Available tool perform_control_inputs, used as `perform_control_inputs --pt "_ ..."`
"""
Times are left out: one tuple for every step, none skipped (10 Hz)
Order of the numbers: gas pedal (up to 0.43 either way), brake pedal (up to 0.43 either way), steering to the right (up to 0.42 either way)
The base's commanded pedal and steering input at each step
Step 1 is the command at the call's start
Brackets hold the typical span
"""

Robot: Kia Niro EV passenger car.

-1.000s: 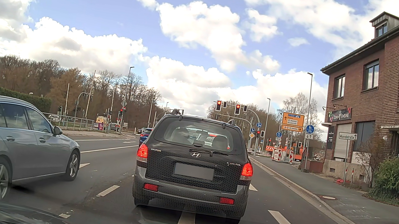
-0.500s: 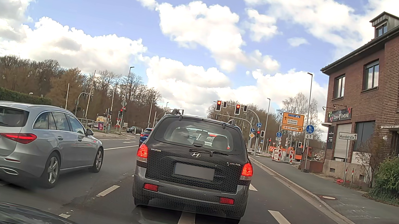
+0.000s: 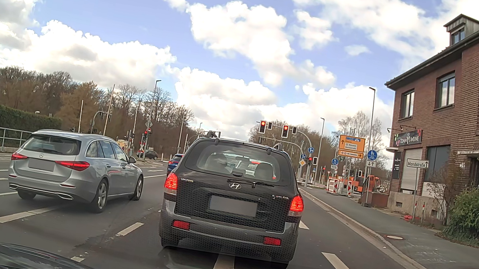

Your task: Follow the waypoints while adhering to traffic rules and regulations

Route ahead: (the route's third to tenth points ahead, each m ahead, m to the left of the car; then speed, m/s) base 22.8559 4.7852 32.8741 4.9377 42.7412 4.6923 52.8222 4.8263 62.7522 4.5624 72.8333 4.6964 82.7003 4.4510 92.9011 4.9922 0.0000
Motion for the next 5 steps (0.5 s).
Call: perform_control_inputs --pt "0.0 0.238 -0.002" --pt "0.0 0.238 -0.002" --pt "0.0 0.238 -0.002" --pt "0.0 0.238 -0.002" --pt "0.0 0.238 -0.002"
